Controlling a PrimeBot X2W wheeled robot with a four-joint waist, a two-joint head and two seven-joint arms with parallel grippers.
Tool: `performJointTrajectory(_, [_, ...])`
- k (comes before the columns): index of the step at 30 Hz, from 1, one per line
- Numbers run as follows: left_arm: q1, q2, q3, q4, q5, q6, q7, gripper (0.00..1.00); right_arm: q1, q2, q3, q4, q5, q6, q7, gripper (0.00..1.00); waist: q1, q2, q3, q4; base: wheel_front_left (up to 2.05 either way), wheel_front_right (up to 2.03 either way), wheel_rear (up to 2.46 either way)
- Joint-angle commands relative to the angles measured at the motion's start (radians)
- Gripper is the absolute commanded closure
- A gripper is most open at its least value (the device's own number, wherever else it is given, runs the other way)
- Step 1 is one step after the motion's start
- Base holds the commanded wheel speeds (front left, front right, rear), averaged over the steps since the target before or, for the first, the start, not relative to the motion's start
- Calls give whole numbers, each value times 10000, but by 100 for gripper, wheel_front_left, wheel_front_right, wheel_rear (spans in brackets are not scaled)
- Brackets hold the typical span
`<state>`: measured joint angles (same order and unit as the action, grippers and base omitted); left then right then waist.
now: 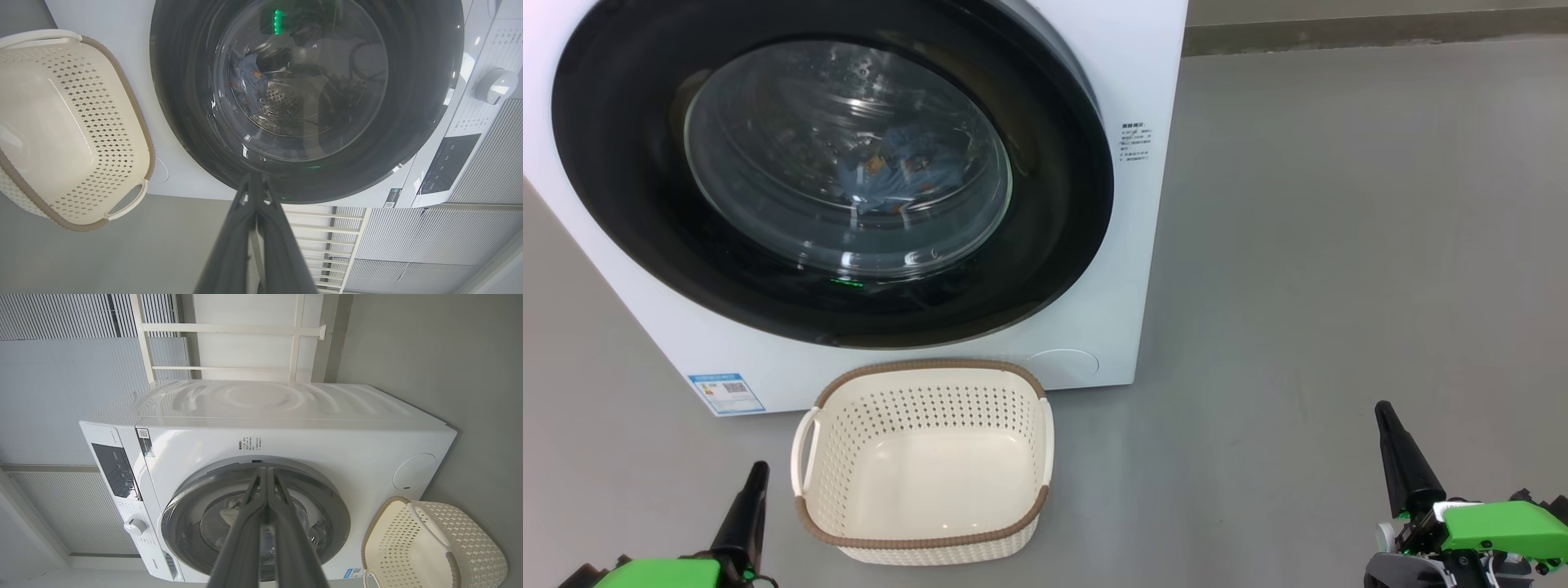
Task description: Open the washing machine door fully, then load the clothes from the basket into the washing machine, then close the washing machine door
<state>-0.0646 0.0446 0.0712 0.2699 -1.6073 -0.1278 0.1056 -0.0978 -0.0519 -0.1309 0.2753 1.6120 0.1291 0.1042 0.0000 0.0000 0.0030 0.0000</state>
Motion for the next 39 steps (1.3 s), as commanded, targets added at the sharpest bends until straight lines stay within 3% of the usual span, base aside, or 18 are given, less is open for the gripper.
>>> performJointTrajectory(1, [-429,113,355,-247,-71,-29,20,100,-96,-21,214,-307,2,16,55,100,0,0,0,0,0,0,0])
performJointTrajectory(39, [-432,88,391,-247,-41,-29,49,100,-99,-4,189,-306,-19,16,75,100,0,0,0,0,0,0,0])
